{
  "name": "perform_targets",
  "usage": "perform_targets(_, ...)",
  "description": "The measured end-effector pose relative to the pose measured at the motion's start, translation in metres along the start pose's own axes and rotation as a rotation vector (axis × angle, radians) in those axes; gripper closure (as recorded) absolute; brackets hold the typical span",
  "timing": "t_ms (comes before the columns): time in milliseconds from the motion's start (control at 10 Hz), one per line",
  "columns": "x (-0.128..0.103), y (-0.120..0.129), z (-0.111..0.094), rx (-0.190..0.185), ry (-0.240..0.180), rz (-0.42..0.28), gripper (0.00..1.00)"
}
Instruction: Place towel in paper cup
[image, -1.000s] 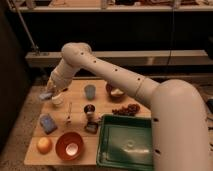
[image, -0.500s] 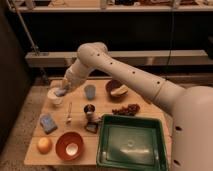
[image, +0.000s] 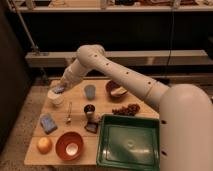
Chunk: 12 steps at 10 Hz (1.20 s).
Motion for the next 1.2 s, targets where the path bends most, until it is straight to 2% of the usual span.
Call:
perform_targets(200,0.008,0.008,0.024,-0.040,-0.008,0.008,1.00)
perform_targets(300,0.018,0.019,0.049,-0.090,-0.036,0.039,0.98)
perform_targets(400,0.021,0.023,0.064,-0.118,-0.061,0.053,0.90)
perform_targets(500,0.025,0.025,0.074,-0.138,-0.078,0.058,0.78)
perform_targets(800,0.030,0.018,0.080,-0.173,-0.093,0.077,0.48)
perform_targets(900,0.032,0.023,0.083,-0.193,-0.098,0.097,0.38)
perform_targets(1000,0.034,0.025,0.084,-0.197,-0.099,0.105,0.34)
perform_targets(1100,0.036,0.025,0.082,-0.187,-0.094,0.110,0.35)
perform_targets(1200,0.039,0.019,0.078,-0.137,-0.076,0.107,0.43)
